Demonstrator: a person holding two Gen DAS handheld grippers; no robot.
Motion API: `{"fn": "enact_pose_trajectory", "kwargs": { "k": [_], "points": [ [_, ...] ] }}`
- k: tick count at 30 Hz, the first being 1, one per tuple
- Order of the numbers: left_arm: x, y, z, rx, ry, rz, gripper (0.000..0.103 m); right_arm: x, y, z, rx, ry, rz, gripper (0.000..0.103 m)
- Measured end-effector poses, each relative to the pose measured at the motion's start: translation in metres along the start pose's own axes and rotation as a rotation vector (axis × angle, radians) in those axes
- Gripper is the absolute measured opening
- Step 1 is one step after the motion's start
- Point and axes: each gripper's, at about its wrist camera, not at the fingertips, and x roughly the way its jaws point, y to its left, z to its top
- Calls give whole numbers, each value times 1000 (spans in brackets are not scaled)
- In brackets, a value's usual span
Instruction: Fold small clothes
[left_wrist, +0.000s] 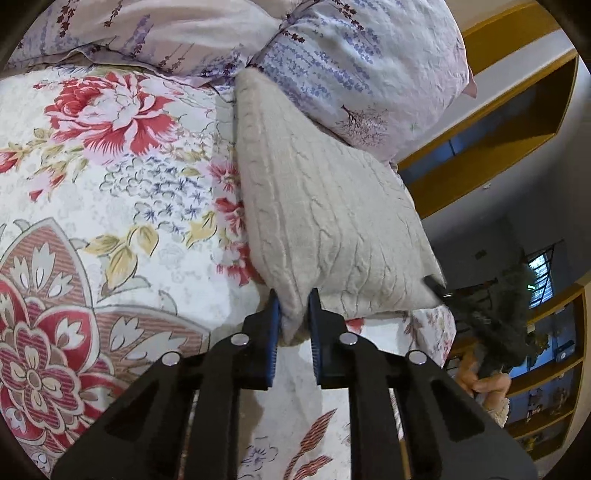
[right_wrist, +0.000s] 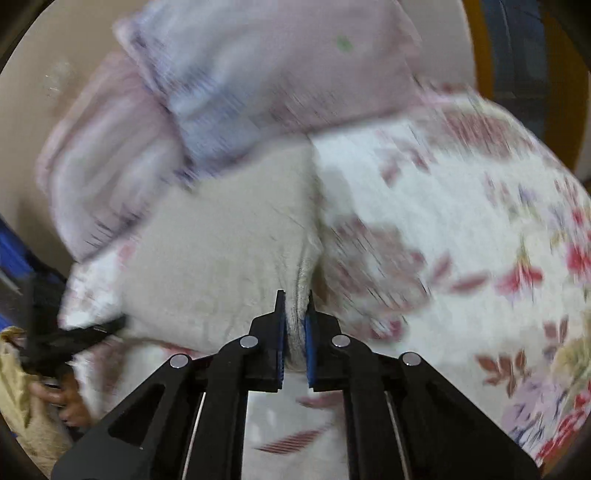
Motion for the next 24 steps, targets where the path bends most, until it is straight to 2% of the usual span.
{"fn": "enact_pose_trajectory", "kwargs": {
  "k": [2,5,7,8,9,10,11,12,13,17,20,22,24],
  "points": [
    [2,2,-2,3,3,8,14,6,-7,-5,23,-7,21,9],
    [3,4,-1,-14,10,-1,17,5,-2,-2,7,-1,2,10],
    [2,3,0,-12,18,4,24,1,0,3,14,10,2,17],
    [0,3,1,-19,21,4,28,-1,0,5,24,4,11,27],
    [-3,3,2,-25,18,5,39,-8,2,9,33,-29,18,37],
    [-8,3,6,-35,3,11,47,-15,4,14,33,-63,22,42],
    [-11,3,11,-44,-15,25,61,-22,6,21,30,-107,29,49],
    [-13,2,15,-48,-29,39,66,-23,8,28,29,-120,29,49],
    [-14,1,22,-51,-44,64,66,-22,12,35,26,-130,24,49],
    [-3,-1,42,-64,-31,94,71,-12,35,47,-63,-155,38,46],
    [10,-2,52,-65,-22,122,76,9,42,48,-101,-104,18,46],
    [13,-2,54,-67,-20,118,76,42,35,46,-112,-7,-80,45],
    [17,-3,55,-61,-12,107,78,48,27,44,-106,-26,-90,47]
  ]
}}
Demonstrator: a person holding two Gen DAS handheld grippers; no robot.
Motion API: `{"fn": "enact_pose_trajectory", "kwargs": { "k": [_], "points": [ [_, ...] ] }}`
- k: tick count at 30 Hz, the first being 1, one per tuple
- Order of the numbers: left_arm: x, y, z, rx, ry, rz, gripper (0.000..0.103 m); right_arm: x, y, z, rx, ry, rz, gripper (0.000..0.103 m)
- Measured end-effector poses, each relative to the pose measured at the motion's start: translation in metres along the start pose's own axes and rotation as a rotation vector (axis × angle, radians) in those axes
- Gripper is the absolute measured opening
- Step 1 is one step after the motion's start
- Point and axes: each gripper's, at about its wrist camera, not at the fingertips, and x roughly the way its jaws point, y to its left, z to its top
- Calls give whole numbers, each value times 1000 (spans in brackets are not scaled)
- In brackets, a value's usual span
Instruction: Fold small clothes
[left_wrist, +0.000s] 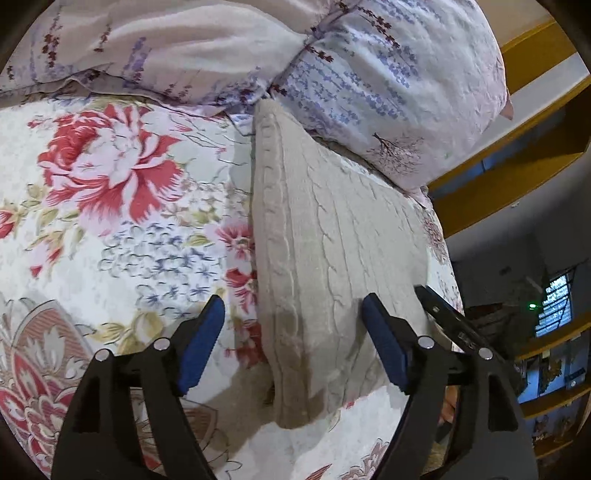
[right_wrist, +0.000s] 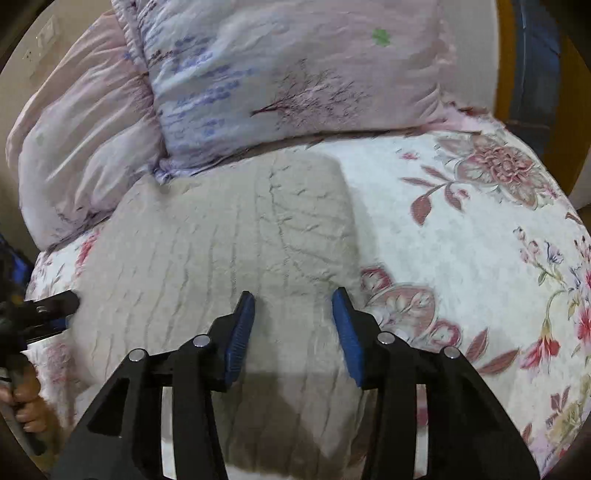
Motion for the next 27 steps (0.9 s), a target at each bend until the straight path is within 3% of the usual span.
{"fn": "enact_pose_trajectory", "kwargs": {
  "k": [4,5,8,9,11,17,23,27],
  "points": [
    [5,2,5,-4,6,-10,81,-9,-11,6,73,31,74,48],
    [6,4,8,-17,11,-23,81,-13,-13,8,95,29,100,53],
    [8,9,12,-45,17,-53,82,-27,-28,16,191,-16,193,83],
    [10,10,14,-53,19,-63,82,-30,-35,19,227,-35,216,84],
    [11,12,17,-68,25,-83,82,-25,-45,26,279,-20,241,84],
    [20,14,26,-95,42,-122,81,20,-68,30,429,136,335,84],
    [30,11,32,-100,64,-169,77,39,-70,27,436,171,390,81],
    [37,11,33,-106,70,-180,76,46,-67,27,422,194,438,69]
  ]
}}
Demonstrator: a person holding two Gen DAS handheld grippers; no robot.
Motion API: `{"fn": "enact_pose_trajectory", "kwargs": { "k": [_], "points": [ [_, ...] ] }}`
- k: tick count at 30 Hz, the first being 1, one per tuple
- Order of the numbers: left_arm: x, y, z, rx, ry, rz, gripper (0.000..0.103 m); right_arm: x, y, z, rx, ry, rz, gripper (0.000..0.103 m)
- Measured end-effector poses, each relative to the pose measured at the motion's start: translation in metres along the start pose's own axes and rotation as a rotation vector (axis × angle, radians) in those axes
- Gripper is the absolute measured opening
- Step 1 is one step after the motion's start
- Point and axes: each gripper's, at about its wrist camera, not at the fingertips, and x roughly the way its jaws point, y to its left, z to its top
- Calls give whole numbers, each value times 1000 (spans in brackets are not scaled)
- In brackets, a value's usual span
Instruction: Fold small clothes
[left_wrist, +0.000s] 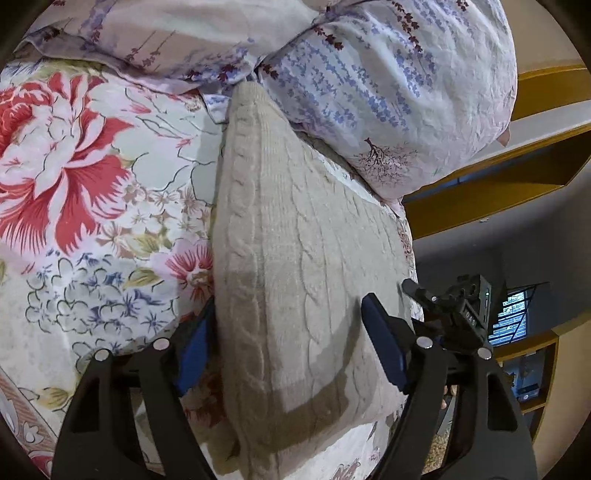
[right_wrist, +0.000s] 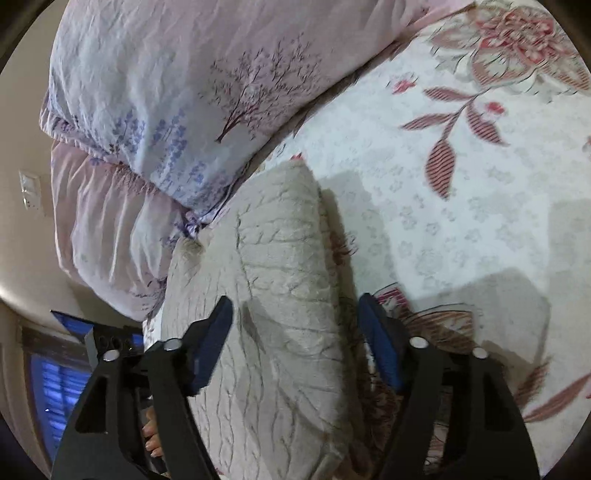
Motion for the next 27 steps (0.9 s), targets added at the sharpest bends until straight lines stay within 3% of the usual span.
{"fn": "enact_pose_trajectory", "kwargs": {
  "k": [7,9,12,15,17,22,27],
  "points": [
    [1,3,3,-25,-17,-27,76,7,5,1,-40,7,28,67],
    [2,2,3,-28,-23,-20,69,11,6,1,-52,20,22,47],
    [4,2,1,-38,-29,-15,54,13,6,-4,-61,29,51,35],
    [-3,0,-2,-11,-46,-32,40,8,10,-7,-60,18,69,33],
    [-11,-4,-4,12,-51,-48,37,3,18,-10,-72,2,87,32],
    [-43,-15,-15,93,-78,-32,36,-5,56,-22,-168,-32,112,30],
    [-100,-6,-23,118,-131,1,36,7,101,-44,-283,-50,137,30]
  ]
}}
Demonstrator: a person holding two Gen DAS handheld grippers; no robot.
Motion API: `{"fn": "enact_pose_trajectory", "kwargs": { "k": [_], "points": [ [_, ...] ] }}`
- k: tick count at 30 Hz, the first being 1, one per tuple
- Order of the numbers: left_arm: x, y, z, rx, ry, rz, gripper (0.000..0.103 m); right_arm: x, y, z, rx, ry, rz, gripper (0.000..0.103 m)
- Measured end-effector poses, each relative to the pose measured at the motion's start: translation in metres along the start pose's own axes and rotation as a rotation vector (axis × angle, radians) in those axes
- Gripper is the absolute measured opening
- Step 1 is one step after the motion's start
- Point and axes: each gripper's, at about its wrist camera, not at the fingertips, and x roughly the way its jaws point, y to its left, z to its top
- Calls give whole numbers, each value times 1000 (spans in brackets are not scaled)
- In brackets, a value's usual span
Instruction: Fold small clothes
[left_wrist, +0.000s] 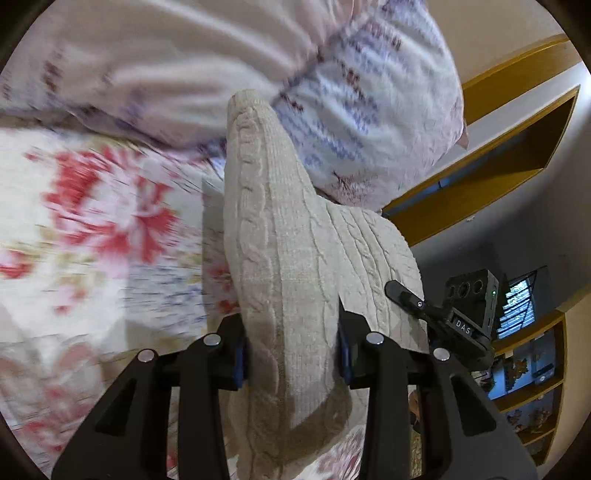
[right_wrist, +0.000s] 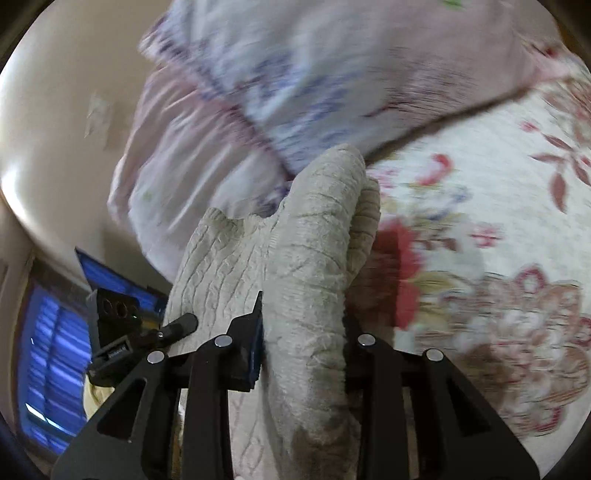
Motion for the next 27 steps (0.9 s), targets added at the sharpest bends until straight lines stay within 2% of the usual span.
{"fn": "enact_pose_trajectory", "kwargs": {
  "k": [3,5,7,8,9,10,12,17,18,19,20,23,27],
  "points": [
    [-32,14,-3,0,-29,50,37,20,27,-10,-82,4,1,30],
    [-42,33,-4,-25,-33,96,39,40,37,-17,-122,26,-28,30],
    [-39,55,-6,-66,-16,155,39,75,36,-23,-124,100,-92,30],
    [-31,70,-9,-92,-1,199,43,92,33,-25,-123,132,-158,33],
    [-26,80,-12,-115,-4,197,48,98,29,-27,-125,135,-192,38],
    [-26,85,-14,-125,-23,175,49,100,27,-27,-116,129,-185,38],
    [-29,85,-13,-109,-31,184,57,91,23,-24,-78,131,-158,41],
    [-41,67,-14,14,-58,299,69,59,20,-20,-81,52,-166,41],
    [-42,65,-14,23,-62,311,69,56,20,-18,-89,37,-174,39],
    [-42,64,-14,28,-64,319,69,57,20,-17,-100,30,-191,30],
    [-41,66,-14,34,-64,339,69,60,20,-17,-117,21,-227,14],
    [-34,66,-18,55,-68,389,70,76,25,-20,-137,3,-337,13],
    [-27,60,-17,90,-89,456,74,87,27,-17,-156,8,-400,14]
  ]
}}
